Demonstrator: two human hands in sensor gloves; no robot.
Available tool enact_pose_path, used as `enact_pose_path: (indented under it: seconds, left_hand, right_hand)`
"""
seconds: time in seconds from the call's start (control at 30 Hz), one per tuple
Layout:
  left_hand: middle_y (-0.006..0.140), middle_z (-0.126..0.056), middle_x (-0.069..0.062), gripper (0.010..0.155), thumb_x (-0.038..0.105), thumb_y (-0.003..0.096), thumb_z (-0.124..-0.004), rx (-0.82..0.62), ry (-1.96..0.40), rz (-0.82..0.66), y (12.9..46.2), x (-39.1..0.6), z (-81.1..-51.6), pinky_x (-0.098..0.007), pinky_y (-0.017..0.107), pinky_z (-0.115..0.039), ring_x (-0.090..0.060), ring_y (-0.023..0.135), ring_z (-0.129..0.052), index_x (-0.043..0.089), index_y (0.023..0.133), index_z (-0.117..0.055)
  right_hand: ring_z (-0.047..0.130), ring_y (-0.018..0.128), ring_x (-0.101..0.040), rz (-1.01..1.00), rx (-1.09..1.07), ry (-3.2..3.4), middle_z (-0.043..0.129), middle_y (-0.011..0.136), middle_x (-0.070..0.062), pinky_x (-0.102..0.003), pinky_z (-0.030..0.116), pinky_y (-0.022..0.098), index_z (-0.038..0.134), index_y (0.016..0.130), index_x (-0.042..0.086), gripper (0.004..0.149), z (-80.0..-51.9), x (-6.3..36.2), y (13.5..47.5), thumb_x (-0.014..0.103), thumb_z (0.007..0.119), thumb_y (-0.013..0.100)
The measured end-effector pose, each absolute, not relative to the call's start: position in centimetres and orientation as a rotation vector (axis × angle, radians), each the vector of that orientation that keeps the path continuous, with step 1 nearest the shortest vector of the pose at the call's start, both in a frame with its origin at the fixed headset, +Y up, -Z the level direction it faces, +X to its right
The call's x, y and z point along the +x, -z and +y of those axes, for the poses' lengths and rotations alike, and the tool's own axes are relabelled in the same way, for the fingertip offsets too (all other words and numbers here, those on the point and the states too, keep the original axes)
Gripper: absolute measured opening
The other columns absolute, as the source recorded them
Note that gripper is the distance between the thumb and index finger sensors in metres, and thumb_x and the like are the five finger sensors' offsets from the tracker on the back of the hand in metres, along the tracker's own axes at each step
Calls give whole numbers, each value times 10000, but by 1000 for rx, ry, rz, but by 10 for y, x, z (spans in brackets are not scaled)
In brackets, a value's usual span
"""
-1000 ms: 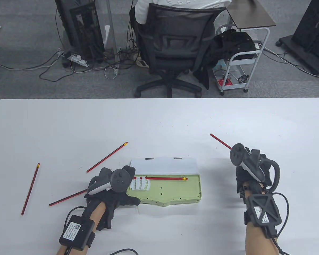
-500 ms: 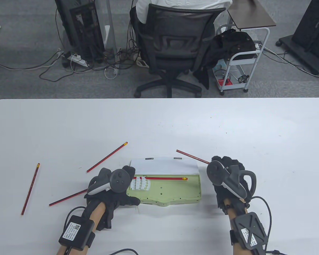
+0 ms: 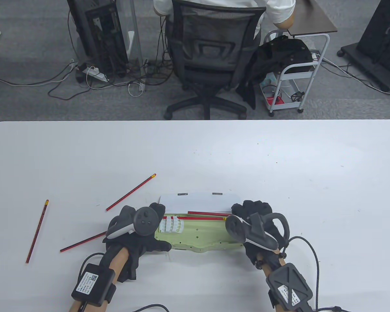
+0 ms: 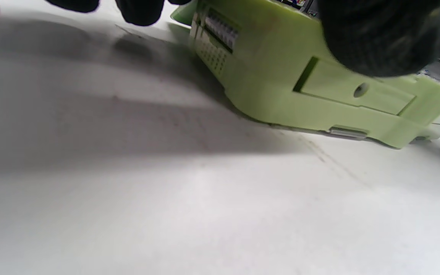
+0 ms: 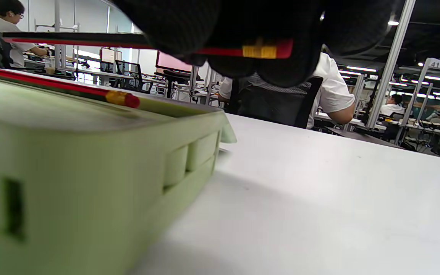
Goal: Organize multifunction pencil case
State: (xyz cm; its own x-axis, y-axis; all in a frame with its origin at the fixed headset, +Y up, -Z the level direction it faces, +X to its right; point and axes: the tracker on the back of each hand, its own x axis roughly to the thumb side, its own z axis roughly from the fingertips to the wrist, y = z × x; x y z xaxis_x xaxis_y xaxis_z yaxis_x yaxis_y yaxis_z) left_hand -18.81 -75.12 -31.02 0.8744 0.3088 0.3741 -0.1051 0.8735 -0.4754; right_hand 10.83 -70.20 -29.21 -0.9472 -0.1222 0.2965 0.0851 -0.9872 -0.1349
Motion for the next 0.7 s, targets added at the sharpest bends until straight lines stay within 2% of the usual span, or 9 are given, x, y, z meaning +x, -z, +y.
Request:
enact_pose_path:
  seconds: [0.7]
  left_hand:
    - [1236, -247, -264, 1153, 642, 365, -794, -466, -231, -461, 311, -189, -752, -767, 710, -482, -525, 1130, -475, 81, 1155, -168]
  right_hand:
    - [831, 775, -434, 217, -643, 2871, 766, 886, -185, -639, 699, 647, 706, 921, 205, 419, -715, 77, 291, 226, 707, 502]
